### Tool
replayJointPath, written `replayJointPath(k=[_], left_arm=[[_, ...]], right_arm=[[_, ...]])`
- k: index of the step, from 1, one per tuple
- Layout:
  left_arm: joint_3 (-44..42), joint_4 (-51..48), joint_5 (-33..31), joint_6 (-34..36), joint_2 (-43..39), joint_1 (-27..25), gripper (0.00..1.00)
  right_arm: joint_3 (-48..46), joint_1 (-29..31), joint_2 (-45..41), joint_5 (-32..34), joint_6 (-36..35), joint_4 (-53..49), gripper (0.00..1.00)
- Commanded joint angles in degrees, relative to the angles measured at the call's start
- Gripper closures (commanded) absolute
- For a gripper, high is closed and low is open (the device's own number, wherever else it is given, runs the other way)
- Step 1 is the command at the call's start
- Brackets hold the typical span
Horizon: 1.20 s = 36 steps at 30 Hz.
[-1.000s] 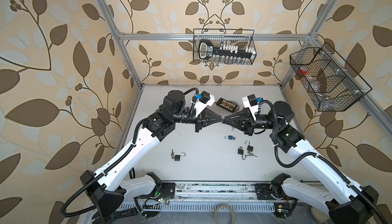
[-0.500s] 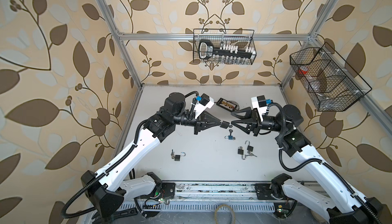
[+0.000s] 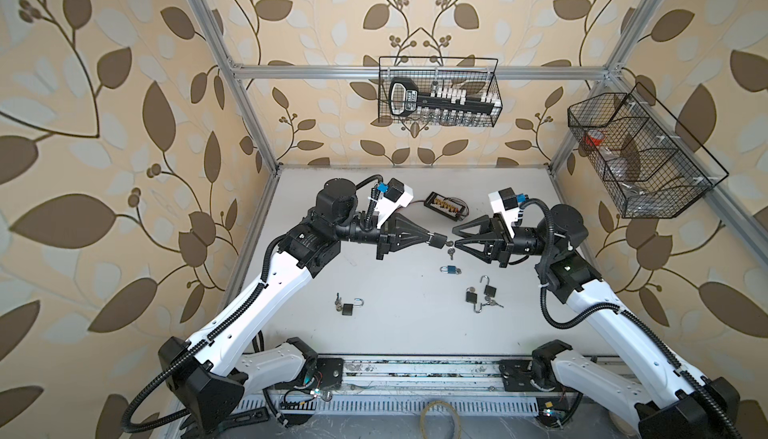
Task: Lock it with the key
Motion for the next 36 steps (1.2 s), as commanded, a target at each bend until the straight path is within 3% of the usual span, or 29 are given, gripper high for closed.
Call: replayJointPath(k=[1, 16, 32, 36], left_arm=[[0.3, 3.2, 2.9, -0.4, -1.4, 0.1, 1.0], [0.7, 2.6, 3.8, 0.0, -0.7, 0.0, 1.0], [0.7, 1.5, 2.6, 0.9, -1.5, 0.0, 1.0], [0.6, 1.4, 1.9, 1.1, -2.0, 0.2, 1.0]], right_arm=[[2.0, 0.4, 0.6, -2.2, -1.7, -2.1, 0.61], [2.5, 2.4, 1.5, -1.8, -0.3, 0.8, 0.74], [2.3, 3.0, 1.3, -1.2, -1.6, -0.6, 0.99], [2.2, 3.0, 0.9, -1.2, -2.3, -1.5, 1.0]])
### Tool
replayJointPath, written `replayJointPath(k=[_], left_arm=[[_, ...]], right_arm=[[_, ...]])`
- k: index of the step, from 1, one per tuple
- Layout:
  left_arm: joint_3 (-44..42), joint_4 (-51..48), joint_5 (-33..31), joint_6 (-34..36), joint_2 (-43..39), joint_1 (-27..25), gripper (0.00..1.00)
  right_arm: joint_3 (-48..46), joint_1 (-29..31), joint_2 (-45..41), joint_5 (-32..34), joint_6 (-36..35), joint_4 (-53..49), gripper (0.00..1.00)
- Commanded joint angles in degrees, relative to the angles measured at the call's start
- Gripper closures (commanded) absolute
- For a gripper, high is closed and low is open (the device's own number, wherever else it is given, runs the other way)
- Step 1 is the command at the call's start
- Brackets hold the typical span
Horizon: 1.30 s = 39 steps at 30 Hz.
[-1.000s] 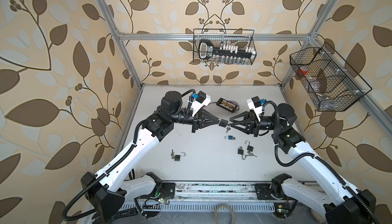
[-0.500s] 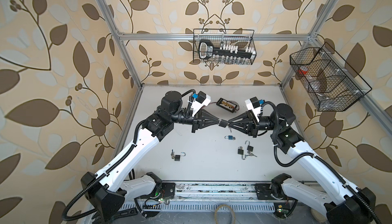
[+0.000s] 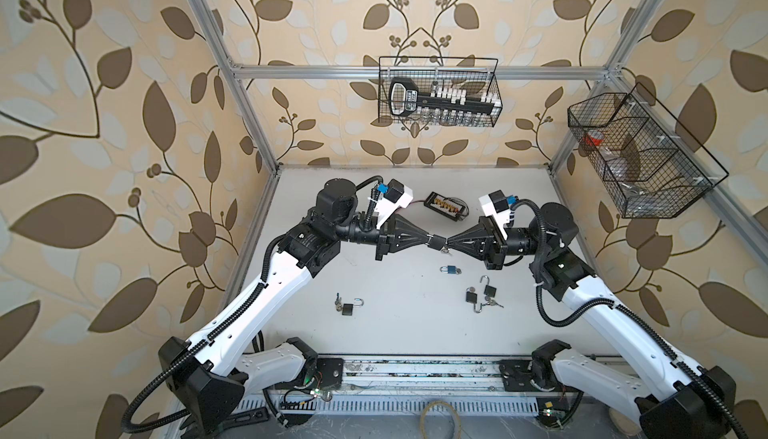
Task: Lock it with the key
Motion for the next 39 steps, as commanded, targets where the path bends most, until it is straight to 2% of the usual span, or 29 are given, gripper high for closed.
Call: replayJointPath(k=[1, 6, 11, 15, 17, 19, 22, 26, 29, 34, 36, 39], left_arm=[[0.6, 2.5, 1.0, 0.8, -2.2, 0.2, 1.0], [0.1, 3.6, 1.1, 0.2, -3.5, 1.8, 1.0], [-0.7, 5.8, 3.2, -1.5, -5.5, 6.4, 1.0], [0.1, 3.1, 2.1, 0.4, -5.5, 7.1, 1.0], [1.3, -0.9, -1.8, 2.8, -5.0, 7.1, 1.0], [3.4, -6.8, -6.4, 5.2, -3.7, 7.1, 1.0], [6.6, -15.6, -15.9, 6.5, -1.0, 7.0, 1.0], [8.6, -25.3, -29.0, 6.0, 3.7, 7.0, 1.0], [8.0, -29.4, -36.9, 4.5, 7.3, 7.0, 1.0], [7.9, -33.7, -43.2, 1.2, 11.7, 6.9, 1.0], [7.8, -34.4, -43.1, 0.7, 12.5, 6.9, 1.0], [7.4, -35.1, -38.1, 3.0, 13.3, 6.9, 1.0]], right_arm=[[1.5, 0.2, -0.7, -0.3, -1.7, -1.5, 1.0], [1.3, -0.1, -1.8, 0.7, -3.2, -3.1, 1.0], [0.9, -1.9, -2.9, 0.9, -3.1, -3.2, 1.0], [0.7, -3.4, -3.9, 2.4, -3.8, -4.6, 1.0], [0.5, -3.7, -5.2, 8.2, -6.7, -8.1, 1.0], [-0.8, -3.6, -7.2, 17.7, -8.4, -10.8, 1.0], [-4.5, -3.7, -9.4, 33.2, -6.9, -11.5, 1.0], [-9.1, -3.7, -10.8, 45.1, -5.7, -12.3, 1.0], [-12.7, -3.7, -11.3, 50.8, -3.0, -10.7, 1.0], [-15.5, -3.7, -9.6, 55.1, -1.4, -10.5, 1.0], [-15.6, -3.6, -9.1, 57.4, 1.2, -11.6, 1.0], [-15.8, -4.0, -8.3, 58.3, 2.6, -12.3, 1.0]])
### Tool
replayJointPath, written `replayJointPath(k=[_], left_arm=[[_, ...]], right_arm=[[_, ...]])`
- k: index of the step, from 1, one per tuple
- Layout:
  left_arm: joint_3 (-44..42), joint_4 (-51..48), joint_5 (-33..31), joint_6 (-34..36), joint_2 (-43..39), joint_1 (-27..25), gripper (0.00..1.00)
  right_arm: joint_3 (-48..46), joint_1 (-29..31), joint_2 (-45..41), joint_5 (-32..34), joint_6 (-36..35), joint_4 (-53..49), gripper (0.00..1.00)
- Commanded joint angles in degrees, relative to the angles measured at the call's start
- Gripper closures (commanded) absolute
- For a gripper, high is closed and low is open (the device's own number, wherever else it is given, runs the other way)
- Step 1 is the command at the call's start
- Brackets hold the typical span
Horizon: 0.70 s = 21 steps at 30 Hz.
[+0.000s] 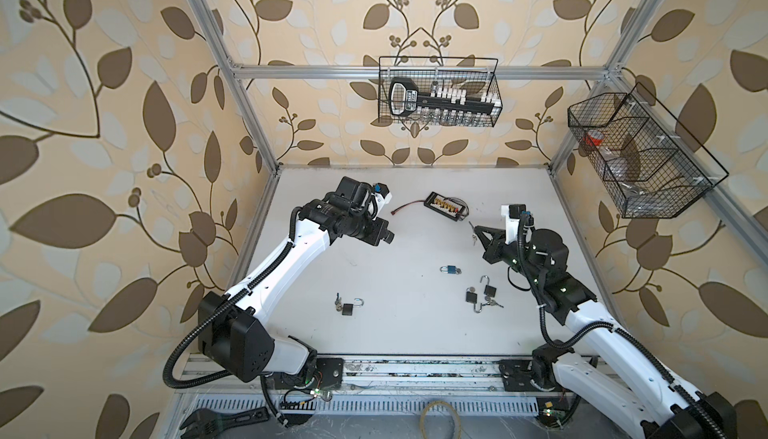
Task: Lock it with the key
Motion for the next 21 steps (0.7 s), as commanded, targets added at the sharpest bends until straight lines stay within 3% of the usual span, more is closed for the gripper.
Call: replayJointPath(k=[1, 7, 13, 21], left_arm=[[0.5, -2.3, 3.6, 2.1, -0.4, -0.3, 1.0], [4.4, -8.5, 11.8, 13.4, 7.7, -0.6, 1.0], [11.2, -11.8, 12.6, 17.5, 17.3, -0.6, 1.0], [15.6, -14.6, 13.7, 22.9, 25.0, -2.2, 1.0]], right_arm=[[-0.6, -0.6, 0.6, 3.6, 2.8, -0.4, 1.0], [-1.9, -0.8, 0.8, -2.9, 2.5, 1.0, 1.0], [-3.1, -0.8, -0.5, -13.4, 0.5, 2.9, 1.0], [-3.0, -0.9, -0.2, -17.7, -1.2, 2.8, 1.0]])
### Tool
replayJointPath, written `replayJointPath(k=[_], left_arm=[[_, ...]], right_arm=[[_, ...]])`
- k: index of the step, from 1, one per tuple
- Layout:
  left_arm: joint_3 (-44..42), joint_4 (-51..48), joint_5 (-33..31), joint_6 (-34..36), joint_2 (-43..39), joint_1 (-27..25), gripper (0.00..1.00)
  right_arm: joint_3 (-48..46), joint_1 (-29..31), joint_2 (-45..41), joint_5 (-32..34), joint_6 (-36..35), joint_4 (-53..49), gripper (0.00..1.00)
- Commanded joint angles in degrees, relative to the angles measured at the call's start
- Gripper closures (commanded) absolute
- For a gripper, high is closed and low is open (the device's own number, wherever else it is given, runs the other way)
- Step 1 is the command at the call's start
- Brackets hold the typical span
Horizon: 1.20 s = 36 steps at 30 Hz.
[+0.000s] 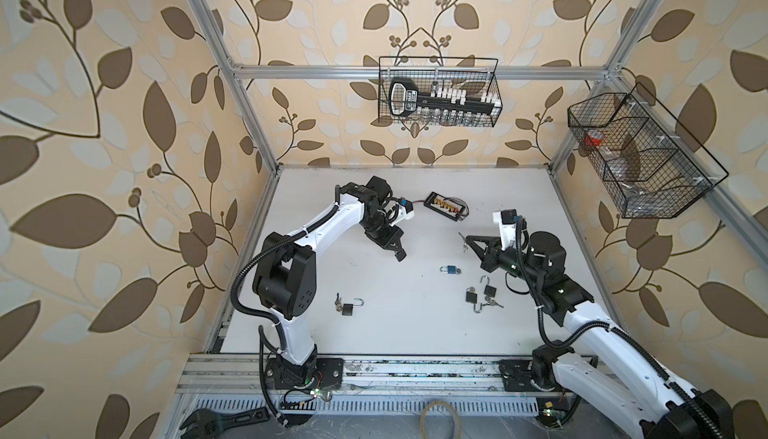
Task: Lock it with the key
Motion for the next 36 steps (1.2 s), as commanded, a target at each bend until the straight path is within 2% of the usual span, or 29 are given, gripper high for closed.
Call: replayJointPath(k=[1, 15, 36], left_arm=[[3.3, -3.1, 2.9, 4.6, 1.2, -1.2, 1.0], [8.6, -7.2, 1.2, 7.6, 11.7, -1.2, 1.0], [11.0, -6.9, 3.0, 8.0, 16.9, -1.2, 1.0]], right_arm=[[-0.8, -0.1, -0.2, -3.6, -1.3, 1.2, 1.0], [-0.3, 0.0, 1.3, -4.9, -0.7, -1.2, 1.0], [0.0, -0.1, 2.6, -5.5, -1.3, -3.0, 1.0]])
